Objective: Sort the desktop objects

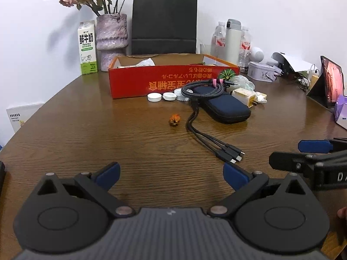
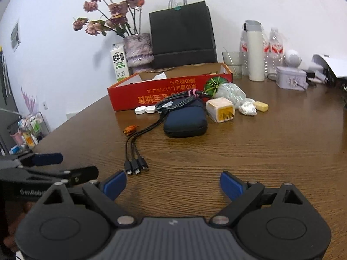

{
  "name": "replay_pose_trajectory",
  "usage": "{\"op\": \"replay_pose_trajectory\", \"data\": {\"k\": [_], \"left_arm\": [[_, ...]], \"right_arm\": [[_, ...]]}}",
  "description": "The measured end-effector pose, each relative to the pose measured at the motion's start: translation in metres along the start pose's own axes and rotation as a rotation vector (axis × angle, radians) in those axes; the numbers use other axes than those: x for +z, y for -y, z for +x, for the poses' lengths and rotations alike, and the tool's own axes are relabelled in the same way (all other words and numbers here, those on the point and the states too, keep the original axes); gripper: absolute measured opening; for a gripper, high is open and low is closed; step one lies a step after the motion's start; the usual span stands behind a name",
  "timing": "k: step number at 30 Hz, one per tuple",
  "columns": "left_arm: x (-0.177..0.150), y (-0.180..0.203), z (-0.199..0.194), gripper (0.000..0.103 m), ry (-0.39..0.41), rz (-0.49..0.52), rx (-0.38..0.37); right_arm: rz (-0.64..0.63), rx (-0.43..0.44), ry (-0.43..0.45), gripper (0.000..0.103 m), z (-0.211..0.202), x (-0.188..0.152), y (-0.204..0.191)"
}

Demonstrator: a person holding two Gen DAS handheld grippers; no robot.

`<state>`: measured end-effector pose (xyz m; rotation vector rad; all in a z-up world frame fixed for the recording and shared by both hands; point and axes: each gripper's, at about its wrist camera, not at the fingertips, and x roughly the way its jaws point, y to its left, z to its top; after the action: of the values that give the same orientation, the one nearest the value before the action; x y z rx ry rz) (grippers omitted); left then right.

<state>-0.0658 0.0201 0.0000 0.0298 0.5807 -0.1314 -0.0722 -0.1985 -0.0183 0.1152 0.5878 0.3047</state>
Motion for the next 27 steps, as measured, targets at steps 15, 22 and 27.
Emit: {"op": "replay_pose_trajectory", "data": {"k": [15, 22, 27], "left_arm": [[0.054, -0.022, 0.052, 0.078, 0.028, -0.043, -0.091], [0.069, -0.03, 0.104, 0.034, -0.079, -0.065, -0.12], [0.064, -0.028, 0.103, 0.015, -0.074, -0.053, -0.184]], "right_arm": [[-0.055, -0.034, 0.002, 0.086, 0.039, 0.06, 0.009], [-0.076, -0.057, 0.001, 0.083, 0.079, 0.089, 0.008], [-0.174, 0.005, 0.013, 0.075, 0.111, 0.105, -0.014]]}}
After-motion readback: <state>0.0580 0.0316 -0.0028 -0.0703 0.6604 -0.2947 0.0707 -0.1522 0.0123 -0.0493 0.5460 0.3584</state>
